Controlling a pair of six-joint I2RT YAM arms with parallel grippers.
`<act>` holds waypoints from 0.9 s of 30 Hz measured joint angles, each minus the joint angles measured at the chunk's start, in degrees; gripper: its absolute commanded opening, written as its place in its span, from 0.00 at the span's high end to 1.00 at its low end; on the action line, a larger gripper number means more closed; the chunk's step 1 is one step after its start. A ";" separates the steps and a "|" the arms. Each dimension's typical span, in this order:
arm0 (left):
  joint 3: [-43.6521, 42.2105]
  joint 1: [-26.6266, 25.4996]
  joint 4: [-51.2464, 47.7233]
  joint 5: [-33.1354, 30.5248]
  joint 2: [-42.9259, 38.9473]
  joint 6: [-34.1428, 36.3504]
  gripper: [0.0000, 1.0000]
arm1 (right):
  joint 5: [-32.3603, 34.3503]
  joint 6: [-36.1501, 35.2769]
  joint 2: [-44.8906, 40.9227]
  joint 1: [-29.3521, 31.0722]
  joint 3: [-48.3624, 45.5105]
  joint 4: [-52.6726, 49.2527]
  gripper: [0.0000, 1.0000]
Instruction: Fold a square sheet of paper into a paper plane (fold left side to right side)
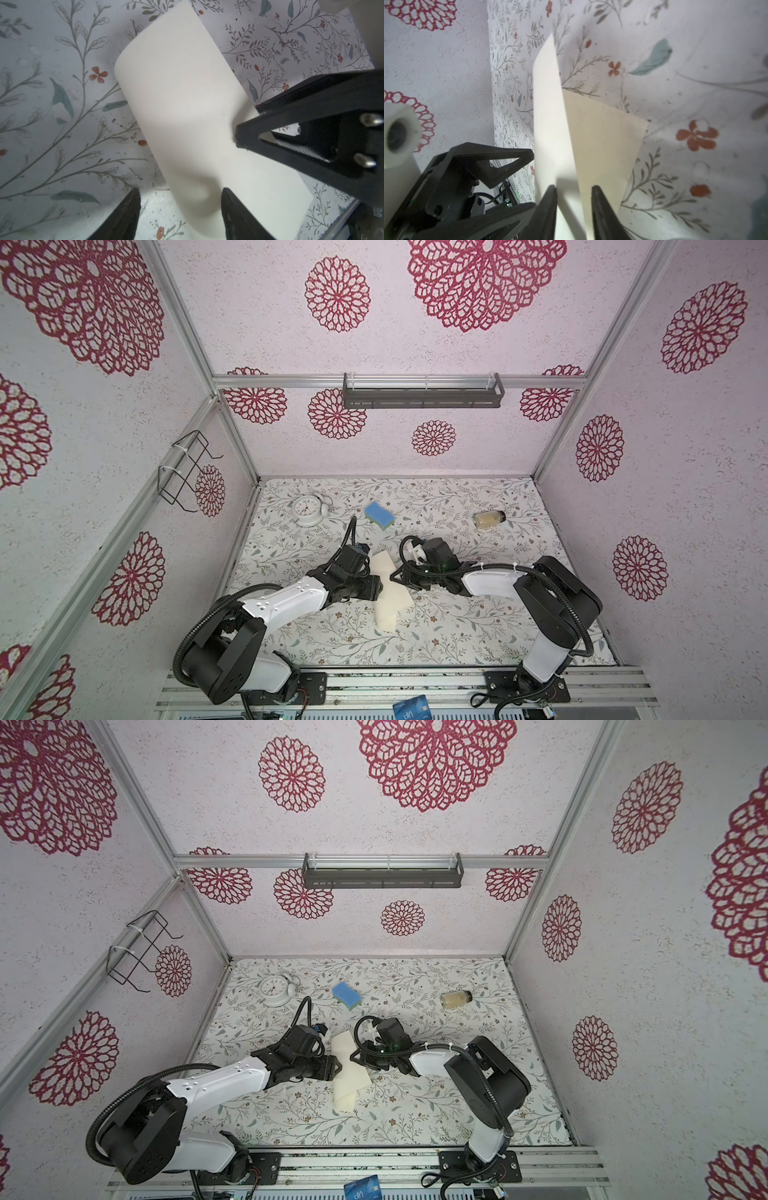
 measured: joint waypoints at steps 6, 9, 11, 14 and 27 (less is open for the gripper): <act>-6.03 1.27 4.15 3.10 -4.22 -3.96 0.32 | -1.66 2.99 0.00 0.00 -0.02 4.09 0.97; -9.01 1.38 7.52 4.90 -5.20 -6.45 0.32 | -2.54 4.61 0.07 0.02 -0.02 6.80 1.00; -10.78 1.38 9.86 5.95 -5.51 -8.11 0.32 | -2.89 5.53 0.20 0.02 -0.02 8.17 1.00; -12.96 1.38 13.07 7.15 -5.70 -10.36 0.31 | -3.02 6.12 0.61 0.04 -0.02 9.66 1.00; -19.10 0.66 24.94 8.57 -7.74 -18.60 0.31 | -2.82 5.88 1.20 0.09 -3.08 9.73 1.00</act>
